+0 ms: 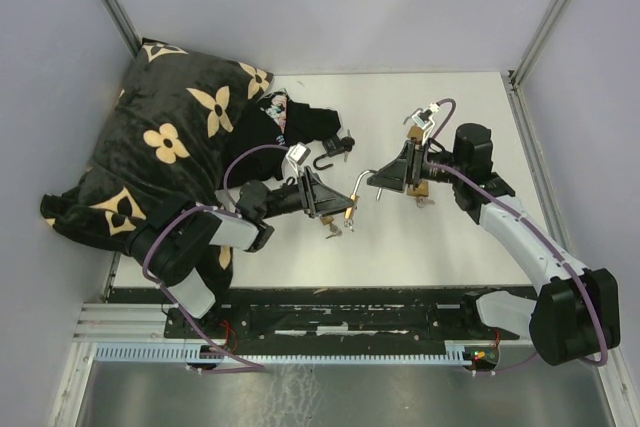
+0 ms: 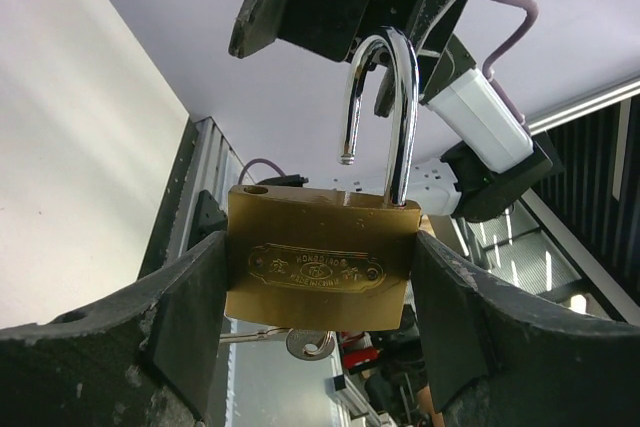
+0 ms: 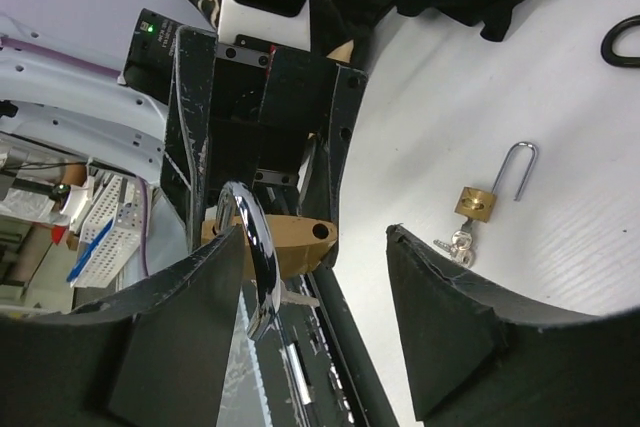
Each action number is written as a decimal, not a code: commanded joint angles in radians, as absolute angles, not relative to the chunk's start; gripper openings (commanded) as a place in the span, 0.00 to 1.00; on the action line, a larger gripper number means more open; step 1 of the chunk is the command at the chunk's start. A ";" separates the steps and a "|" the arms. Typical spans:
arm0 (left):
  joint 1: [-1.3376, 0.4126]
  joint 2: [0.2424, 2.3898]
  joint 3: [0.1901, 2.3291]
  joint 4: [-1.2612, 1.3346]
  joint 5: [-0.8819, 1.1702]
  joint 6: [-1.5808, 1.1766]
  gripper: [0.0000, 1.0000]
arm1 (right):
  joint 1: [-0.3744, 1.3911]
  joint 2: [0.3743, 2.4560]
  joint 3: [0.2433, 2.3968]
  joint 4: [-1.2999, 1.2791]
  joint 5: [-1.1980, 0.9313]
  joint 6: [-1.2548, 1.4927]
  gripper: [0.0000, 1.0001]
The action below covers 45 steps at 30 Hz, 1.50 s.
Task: Lock with the key
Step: Pick up the lock from the center of the board.
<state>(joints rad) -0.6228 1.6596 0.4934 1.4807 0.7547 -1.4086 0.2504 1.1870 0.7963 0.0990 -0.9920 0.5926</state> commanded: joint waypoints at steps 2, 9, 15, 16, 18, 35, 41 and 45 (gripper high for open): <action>-0.645 1.627 0.557 1.672 0.798 -1.463 0.28 | 0.252 1.147 0.823 0.187 -1.065 0.618 0.60; -0.658 1.626 0.582 1.673 0.824 -1.477 0.29 | 0.259 1.137 0.819 0.275 -1.149 0.664 0.35; -0.658 1.625 0.595 1.672 0.825 -1.482 0.34 | 0.266 1.123 0.826 0.299 -1.202 0.663 0.02; -0.658 1.627 0.594 1.673 0.824 -1.484 0.40 | 0.265 1.119 0.829 0.299 -1.210 0.659 0.02; -0.658 1.635 0.595 1.672 0.826 -1.491 0.52 | 0.265 1.111 0.847 0.258 -1.230 0.626 0.02; -0.612 1.158 0.629 0.543 0.561 -0.700 0.99 | 0.249 1.064 1.005 -0.295 -1.203 0.191 0.02; -0.620 0.935 0.643 0.301 0.367 -0.563 0.99 | 0.250 1.069 0.997 -0.308 -1.187 0.171 0.02; -0.709 0.953 0.686 0.231 0.339 -0.568 0.93 | 0.253 1.075 0.992 -0.312 -1.188 0.157 0.02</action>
<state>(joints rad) -0.6350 0.9283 0.6235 0.3958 0.4335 -0.6724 0.2523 1.0966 0.9363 -0.3466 -1.1500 0.1791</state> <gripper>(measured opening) 0.974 0.064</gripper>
